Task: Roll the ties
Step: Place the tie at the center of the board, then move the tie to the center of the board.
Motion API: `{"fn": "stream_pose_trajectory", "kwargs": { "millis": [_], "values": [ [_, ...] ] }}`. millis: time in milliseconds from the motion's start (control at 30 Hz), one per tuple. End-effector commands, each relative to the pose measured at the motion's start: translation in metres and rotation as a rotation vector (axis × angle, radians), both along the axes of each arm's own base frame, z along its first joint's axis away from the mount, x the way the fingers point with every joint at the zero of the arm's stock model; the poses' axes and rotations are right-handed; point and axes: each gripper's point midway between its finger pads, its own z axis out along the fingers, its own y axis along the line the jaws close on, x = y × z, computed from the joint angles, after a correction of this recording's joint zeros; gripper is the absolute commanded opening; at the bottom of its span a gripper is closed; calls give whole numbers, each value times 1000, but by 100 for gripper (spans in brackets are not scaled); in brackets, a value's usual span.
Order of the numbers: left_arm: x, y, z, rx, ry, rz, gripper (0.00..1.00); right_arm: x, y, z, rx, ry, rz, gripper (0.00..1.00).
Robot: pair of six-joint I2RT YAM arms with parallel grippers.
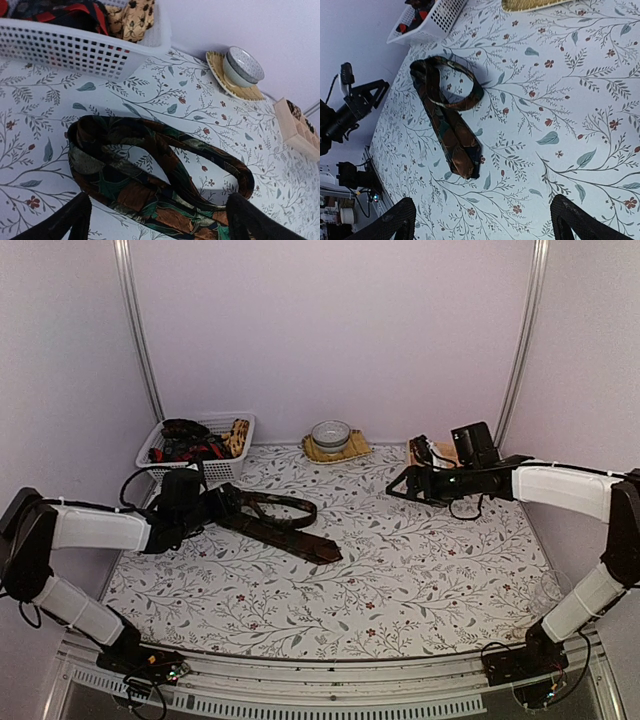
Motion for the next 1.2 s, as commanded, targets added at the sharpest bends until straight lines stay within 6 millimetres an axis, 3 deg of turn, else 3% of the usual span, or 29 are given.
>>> {"fn": "stream_pose_trajectory", "kwargs": {
  "millis": [0, 233, 300, 533, 867, 1167],
  "values": [
    [-5, 5, 31, -40, -78, 9, 100, -7, 30, -50, -203, 17, 77, 93],
    [-28, 9, 61, -52, -174, -51, 100, -20, 84, -107, -350, 48, 185, 90],
    [-36, 14, 66, -46, -192, -49, 100, -20, 102, -114, -362, 46, 216, 88],
    [-58, 32, 77, 13, -218, -35, 100, -26, 138, -148, -459, 49, 292, 87],
    [-80, 54, 85, 26, -252, 15, 100, -35, 143, -183, -578, 63, 332, 75],
    [-80, 57, 84, 25, -249, 29, 100, -39, 130, -197, -693, 47, 330, 53]
  ]
}}
